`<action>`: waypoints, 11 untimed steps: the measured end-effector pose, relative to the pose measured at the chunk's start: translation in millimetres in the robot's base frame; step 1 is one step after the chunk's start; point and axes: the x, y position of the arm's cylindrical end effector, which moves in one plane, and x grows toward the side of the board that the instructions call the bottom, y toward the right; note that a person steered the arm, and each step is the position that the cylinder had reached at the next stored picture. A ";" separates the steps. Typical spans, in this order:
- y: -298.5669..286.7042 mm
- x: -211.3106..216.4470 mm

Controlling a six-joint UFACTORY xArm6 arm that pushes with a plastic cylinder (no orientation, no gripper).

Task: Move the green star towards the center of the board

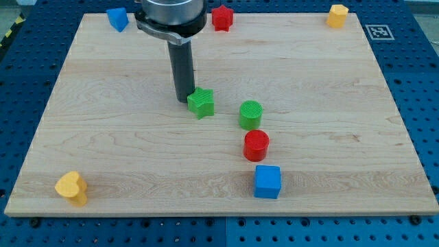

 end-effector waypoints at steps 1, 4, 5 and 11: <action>-11.1 35.2; 31.6 39.5; 53.2 29.3; 32.6 3.1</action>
